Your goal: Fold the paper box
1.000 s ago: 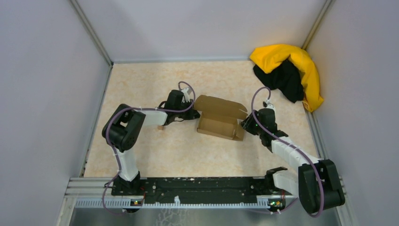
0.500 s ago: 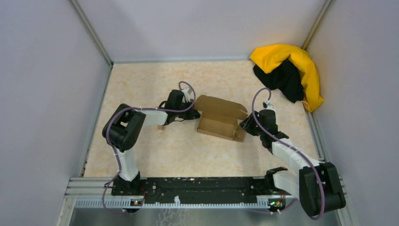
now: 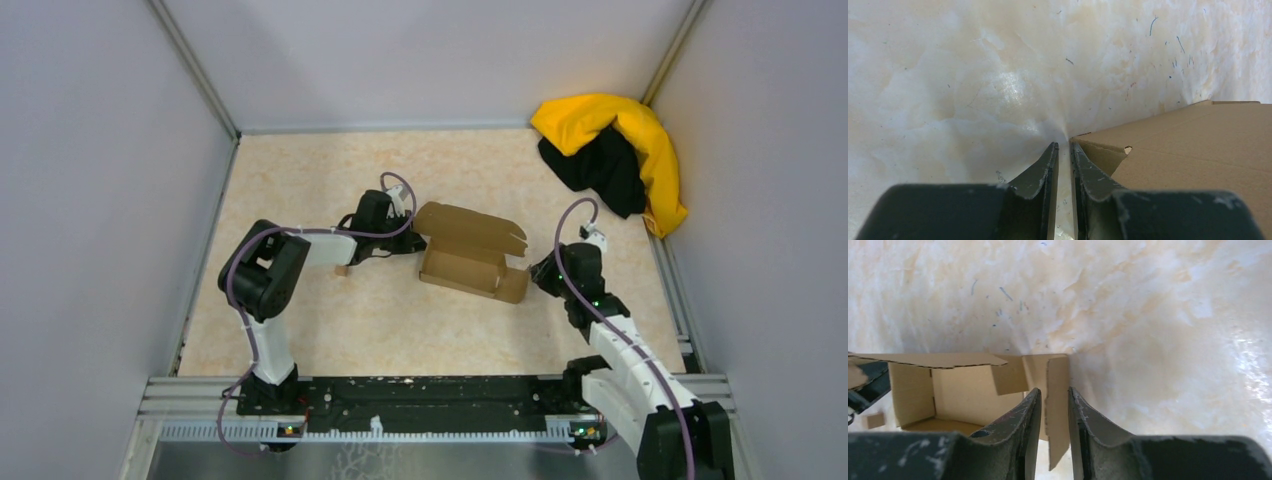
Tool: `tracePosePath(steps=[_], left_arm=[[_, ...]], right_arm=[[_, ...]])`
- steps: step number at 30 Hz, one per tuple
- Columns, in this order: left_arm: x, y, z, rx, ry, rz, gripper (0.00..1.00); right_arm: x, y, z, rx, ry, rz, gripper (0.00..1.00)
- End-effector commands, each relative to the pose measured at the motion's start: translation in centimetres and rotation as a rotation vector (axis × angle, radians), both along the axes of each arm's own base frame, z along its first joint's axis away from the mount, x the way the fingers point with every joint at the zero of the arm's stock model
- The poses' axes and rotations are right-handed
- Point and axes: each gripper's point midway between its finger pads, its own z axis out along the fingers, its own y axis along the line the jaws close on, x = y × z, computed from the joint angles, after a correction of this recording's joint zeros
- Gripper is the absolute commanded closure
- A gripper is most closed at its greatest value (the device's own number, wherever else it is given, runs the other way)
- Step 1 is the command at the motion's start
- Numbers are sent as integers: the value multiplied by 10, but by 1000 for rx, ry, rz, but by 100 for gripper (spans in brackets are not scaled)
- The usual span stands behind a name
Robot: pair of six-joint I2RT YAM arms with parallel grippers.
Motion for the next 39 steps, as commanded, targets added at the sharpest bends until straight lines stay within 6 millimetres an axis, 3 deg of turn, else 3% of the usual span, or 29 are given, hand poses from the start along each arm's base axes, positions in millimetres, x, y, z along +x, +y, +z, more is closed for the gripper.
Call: tracePosePath(steps=[1, 6, 16, 27, 35, 39], left_arm=[[-17, 7, -30, 75, 80, -23, 79], [-17, 6, -31, 75, 83, -27, 79], [-16, 6, -32, 78, 86, -27, 79], [-16, 5, -32, 78, 86, -28, 79], [-16, 4, -32, 80, 85, -30, 79], [-16, 4, -32, 79, 84, -29, 79]], right_arm=[[-7, -22, -8, -56, 26, -71, 76], [-8, -22, -17, -78, 60, -40, 74], [-4, -6, 12, -35, -41, 48, 65], [-5, 7, -3, 4, 6, 110, 64], [0, 16, -8, -1, 23, 128, 68], [4, 22, -10, -8, 27, 136, 81]])
